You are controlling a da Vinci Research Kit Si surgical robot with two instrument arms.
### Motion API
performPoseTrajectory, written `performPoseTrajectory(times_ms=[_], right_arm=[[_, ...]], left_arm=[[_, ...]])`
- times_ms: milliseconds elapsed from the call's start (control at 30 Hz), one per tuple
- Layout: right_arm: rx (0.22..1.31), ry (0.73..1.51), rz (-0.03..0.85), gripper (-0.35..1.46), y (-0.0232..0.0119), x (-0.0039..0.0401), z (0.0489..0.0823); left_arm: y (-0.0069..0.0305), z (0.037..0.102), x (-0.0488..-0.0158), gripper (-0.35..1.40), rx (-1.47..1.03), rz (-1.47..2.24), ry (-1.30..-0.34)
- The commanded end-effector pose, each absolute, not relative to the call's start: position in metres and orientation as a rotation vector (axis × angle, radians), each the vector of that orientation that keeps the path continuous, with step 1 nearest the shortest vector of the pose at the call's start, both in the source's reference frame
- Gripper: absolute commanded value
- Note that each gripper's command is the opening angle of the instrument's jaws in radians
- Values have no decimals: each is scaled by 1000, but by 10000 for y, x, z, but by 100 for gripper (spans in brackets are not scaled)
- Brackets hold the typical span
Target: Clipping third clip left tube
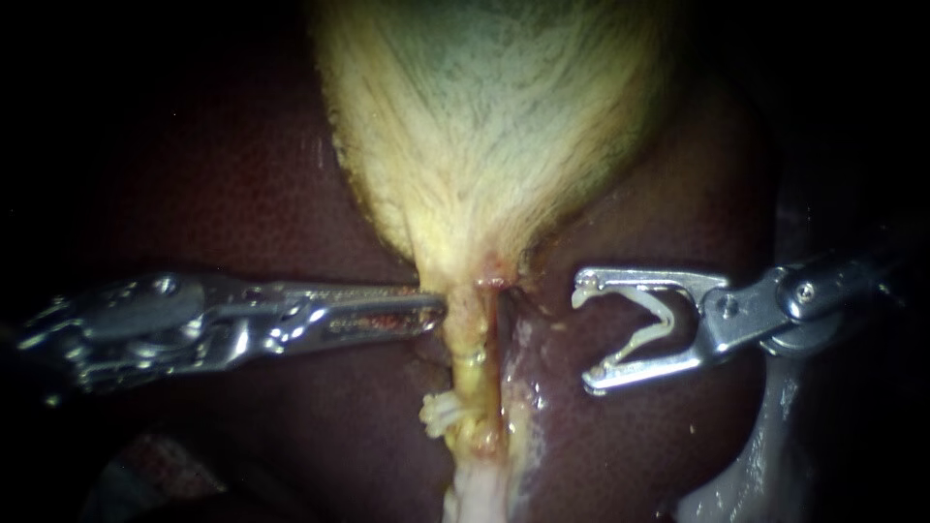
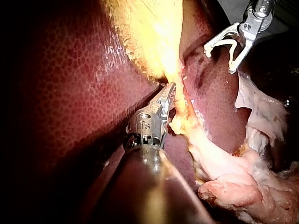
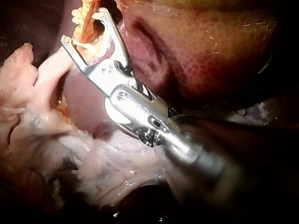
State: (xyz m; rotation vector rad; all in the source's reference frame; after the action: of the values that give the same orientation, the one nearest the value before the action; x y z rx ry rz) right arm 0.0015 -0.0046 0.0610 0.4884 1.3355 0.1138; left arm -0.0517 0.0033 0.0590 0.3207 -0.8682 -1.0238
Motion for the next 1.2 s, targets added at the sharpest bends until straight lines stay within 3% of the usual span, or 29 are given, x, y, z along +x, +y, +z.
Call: performPoseTrajectory(times_ms=[33, 467, 867, 1200], right_arm=[[491, 1336, 111, 60, -48, 17, 612], [548, 1324, 130, 60, -102, 87, 658], [572, 1302, 200, 60, -94, 107, 694], [568, 1232, 190, 60, -98, 111, 729]], left_arm=[[33, 589, -517, -35, 321, -1023, -868], [36, 573, -481, -35, 323, -1022, -866], [33, 559, -481, -35, 321, -1026, -864], [32, 554, -486, -35, 320, -1029, -860]])
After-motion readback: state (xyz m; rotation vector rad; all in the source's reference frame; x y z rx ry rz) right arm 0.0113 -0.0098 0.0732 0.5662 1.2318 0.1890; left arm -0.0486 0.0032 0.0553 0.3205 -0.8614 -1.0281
